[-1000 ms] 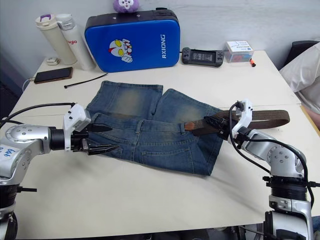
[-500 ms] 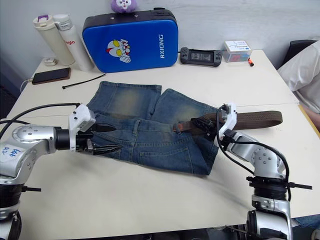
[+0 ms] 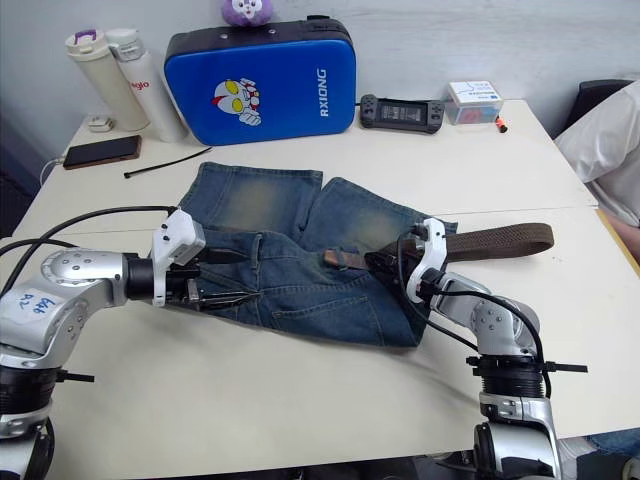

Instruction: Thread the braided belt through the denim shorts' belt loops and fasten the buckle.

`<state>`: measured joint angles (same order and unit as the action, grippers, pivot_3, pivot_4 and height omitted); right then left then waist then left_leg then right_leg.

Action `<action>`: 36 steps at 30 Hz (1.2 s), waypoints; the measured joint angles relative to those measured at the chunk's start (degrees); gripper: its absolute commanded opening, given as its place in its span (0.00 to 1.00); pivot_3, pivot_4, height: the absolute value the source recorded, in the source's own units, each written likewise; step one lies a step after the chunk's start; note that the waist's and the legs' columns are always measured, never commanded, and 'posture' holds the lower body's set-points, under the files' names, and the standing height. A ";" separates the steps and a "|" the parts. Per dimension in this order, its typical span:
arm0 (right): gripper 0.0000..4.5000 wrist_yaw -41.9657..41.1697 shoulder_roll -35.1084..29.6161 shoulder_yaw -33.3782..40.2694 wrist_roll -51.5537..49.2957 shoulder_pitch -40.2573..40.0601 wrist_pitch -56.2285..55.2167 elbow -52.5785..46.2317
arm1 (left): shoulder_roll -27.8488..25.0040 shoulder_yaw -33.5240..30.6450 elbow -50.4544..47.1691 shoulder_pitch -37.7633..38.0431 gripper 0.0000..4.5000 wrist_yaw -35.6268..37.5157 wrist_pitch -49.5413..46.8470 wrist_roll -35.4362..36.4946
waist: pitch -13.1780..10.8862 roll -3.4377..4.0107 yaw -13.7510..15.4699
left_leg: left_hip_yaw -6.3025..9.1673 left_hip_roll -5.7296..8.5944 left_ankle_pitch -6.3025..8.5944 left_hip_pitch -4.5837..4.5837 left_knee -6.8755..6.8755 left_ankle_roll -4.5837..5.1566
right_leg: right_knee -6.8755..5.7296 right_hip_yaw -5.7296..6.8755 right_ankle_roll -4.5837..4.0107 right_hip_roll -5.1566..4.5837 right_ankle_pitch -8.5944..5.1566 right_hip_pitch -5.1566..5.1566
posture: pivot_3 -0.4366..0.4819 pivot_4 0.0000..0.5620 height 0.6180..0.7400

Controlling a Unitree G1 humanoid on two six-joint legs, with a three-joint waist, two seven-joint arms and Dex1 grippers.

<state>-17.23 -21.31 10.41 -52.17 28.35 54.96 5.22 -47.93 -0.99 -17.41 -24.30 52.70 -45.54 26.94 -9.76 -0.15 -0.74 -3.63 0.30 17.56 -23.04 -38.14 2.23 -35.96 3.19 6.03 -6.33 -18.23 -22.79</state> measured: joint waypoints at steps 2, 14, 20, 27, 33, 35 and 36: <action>0.00 -1.01 -1.50 0.72 1.19 0.52 -0.04 1.12 | 0.00 0.04 0.07 -0.25 0.99 0.02 0.06 -0.01 | 0.00 0.00 0.19 | 0.01 0.00 0.00 0.00 -0.01 0.00 | 0.00 0.00 0.00 0.00 0.00 0.00 | 0.48 0.27 0.87; 0.00 -7.43 -0.40 1.32 5.42 5.31 -1.17 5.27 | 1.76 3.43 2.64 -3.52 0.99 0.68 2.29 -0.98 | 0.00 0.00 0.41 | -0.04 0.00 -0.01 0.00 -0.01 -0.01 | 0.00 0.00 0.00 0.03 0.00 -0.01 | 0.48 0.27 0.87; 0.00 -7.48 2.52 0.85 7.06 6.77 -1.39 5.21 | 2.53 4.65 3.55 -4.18 0.99 0.77 3.23 -1.72 | 0.00 0.00 0.43 | -0.03 0.00 -0.01 0.00 -0.01 -0.01 | -0.01 0.01 0.00 0.03 0.00 -0.01 | 0.48 0.27 0.87; 0.37 -6.79 4.35 1.97 7.49 3.46 -1.44 2.76 | 4.31 6.81 5.05 -4.76 1.00 1.38 4.87 -2.70 | 0.00 0.00 0.57 | 0.00 0.01 -0.01 -0.01 -0.02 -0.01 | -0.03 0.02 0.00 0.03 0.00 -0.01 | 0.48 0.27 0.87; 0.79 -4.38 3.83 10.11 0.80 -2.63 2.94 -3.88 | 5.21 8.24 7.10 -6.15 1.00 2.18 6.19 -3.57 | 0.00 0.00 0.66 | 0.00 0.01 -0.01 -0.01 -0.03 -0.01 | -0.03 0.02 0.01 0.02 0.01 -0.01 | 0.48 0.27 0.87; 0.79 -3.40 3.81 12.18 -0.77 -4.13 3.38 -5.02 | 5.46 8.33 7.11 -6.43 1.00 2.30 6.45 -3.72 | 0.00 0.00 0.61 | -0.03 0.01 -0.01 -0.01 -0.02 -0.01 | -0.02 0.00 0.01 0.03 0.01 -0.01 | 0.48 0.27 0.87; 0.79 -2.90 3.82 13.06 -1.44 -4.56 3.53 -5.23 | 5.55 8.33 7.12 -6.52 1.00 2.34 6.62 -3.80 | 0.00 0.00 0.60 | -0.03 0.01 -0.01 -0.01 -0.02 -0.01 | -0.02 0.00 0.01 0.03 0.01 -0.01 | 0.48 0.27 0.87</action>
<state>-20.13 -17.49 23.48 -53.61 23.79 58.49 -0.01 -42.38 7.34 -10.30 -30.82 55.04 -38.93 23.14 -9.76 -0.15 -0.13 -3.66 0.31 17.55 -23.05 -38.16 2.22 -35.98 3.19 6.04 -6.30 -18.23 -22.80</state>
